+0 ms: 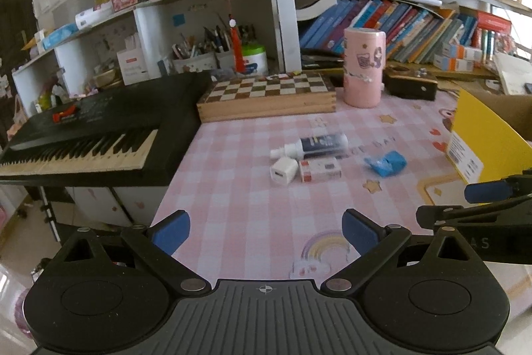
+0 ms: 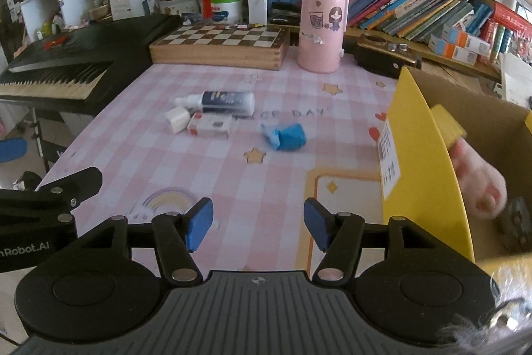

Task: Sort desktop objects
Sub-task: 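Grasp the white charger plug with the left gripper while the right gripper grasps the blue eraser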

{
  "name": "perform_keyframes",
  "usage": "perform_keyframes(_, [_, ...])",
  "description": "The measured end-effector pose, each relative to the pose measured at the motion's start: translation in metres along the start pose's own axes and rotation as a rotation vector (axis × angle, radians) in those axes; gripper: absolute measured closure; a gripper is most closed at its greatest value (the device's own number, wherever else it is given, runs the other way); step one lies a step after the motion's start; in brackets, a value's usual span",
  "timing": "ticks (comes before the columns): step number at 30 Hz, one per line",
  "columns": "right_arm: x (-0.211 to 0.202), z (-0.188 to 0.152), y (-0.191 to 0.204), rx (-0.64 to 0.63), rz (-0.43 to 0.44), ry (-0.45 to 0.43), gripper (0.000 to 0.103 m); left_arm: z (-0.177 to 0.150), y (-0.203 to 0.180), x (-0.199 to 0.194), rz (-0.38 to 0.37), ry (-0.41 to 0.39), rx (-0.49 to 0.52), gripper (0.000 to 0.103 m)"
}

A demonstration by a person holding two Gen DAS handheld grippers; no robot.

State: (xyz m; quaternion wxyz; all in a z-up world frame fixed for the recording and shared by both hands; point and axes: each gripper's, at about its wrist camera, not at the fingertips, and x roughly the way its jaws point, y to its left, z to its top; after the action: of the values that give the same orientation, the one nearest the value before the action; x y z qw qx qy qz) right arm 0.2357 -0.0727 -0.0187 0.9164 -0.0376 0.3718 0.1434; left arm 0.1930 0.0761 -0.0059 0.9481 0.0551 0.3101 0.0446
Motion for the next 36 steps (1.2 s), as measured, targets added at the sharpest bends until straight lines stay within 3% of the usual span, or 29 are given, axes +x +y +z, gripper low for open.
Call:
perform_keyframes(4, [0.020,0.016,-0.007,0.013,-0.003,-0.003,0.039,0.013,-0.002,0.022,0.021,0.007,-0.013,0.004])
perform_keyframes(9, [0.051,0.036,-0.015,0.034,-0.014,0.012,0.039,0.027,-0.003,0.056,0.038,0.029,-0.038,0.006])
perform_keyframes(13, [0.076,0.046,-0.021,0.051,-0.022,0.036,0.039,0.037,-0.004,0.087,0.017,0.061,-0.044,0.014])
perform_keyframes(17, [0.097,0.053,-0.024,0.043,-0.031,0.052,0.041,0.042,-0.006,0.118,0.000,0.108,-0.049,0.031])
perform_keyframes(23, [0.119,0.060,-0.027,0.033,-0.034,0.076,0.042,0.045,-0.010,0.155,-0.014,0.170,-0.076,0.038])
perform_keyframes(26, [0.126,0.061,-0.028,0.026,-0.030,0.084,0.042,0.045,-0.012,0.168,-0.016,0.197,-0.088,0.046])
perform_keyframes(36, [0.142,0.064,-0.027,0.010,-0.020,0.115,0.047,0.050,-0.010,0.176,0.002,0.185,-0.155,0.049])
